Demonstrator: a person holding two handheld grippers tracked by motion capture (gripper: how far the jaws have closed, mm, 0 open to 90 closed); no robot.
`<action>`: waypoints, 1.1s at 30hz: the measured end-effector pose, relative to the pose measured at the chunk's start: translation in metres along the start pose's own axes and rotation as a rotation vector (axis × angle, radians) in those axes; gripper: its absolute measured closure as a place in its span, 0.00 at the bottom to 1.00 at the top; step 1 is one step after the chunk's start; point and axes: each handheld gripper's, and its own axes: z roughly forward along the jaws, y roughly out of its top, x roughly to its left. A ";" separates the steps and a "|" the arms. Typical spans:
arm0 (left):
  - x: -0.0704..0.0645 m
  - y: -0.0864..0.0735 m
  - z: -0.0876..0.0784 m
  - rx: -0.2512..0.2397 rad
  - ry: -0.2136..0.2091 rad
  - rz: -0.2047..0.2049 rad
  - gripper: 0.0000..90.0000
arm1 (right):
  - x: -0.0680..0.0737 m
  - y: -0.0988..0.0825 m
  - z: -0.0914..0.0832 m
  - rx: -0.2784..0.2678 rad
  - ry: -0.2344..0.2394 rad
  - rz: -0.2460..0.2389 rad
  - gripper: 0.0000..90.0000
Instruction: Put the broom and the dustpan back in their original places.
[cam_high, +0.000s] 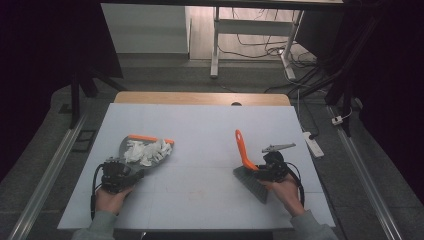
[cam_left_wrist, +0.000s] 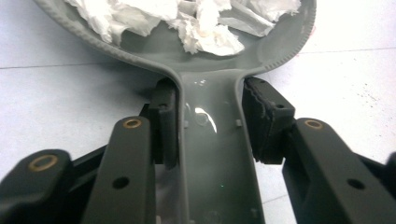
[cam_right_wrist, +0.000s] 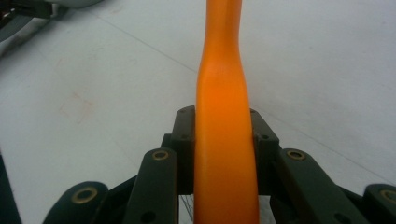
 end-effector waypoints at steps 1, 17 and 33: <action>0.000 0.000 0.000 0.000 0.001 0.002 0.64 | -0.002 0.000 0.000 0.001 -0.001 0.003 0.77; -0.003 -0.001 -0.001 -0.001 -0.012 0.019 0.63 | -0.014 -0.001 0.002 0.003 -0.023 0.033 0.75; -0.005 -0.001 -0.003 -0.022 -0.007 0.030 0.50 | -0.033 0.002 0.010 0.049 -0.080 0.041 0.57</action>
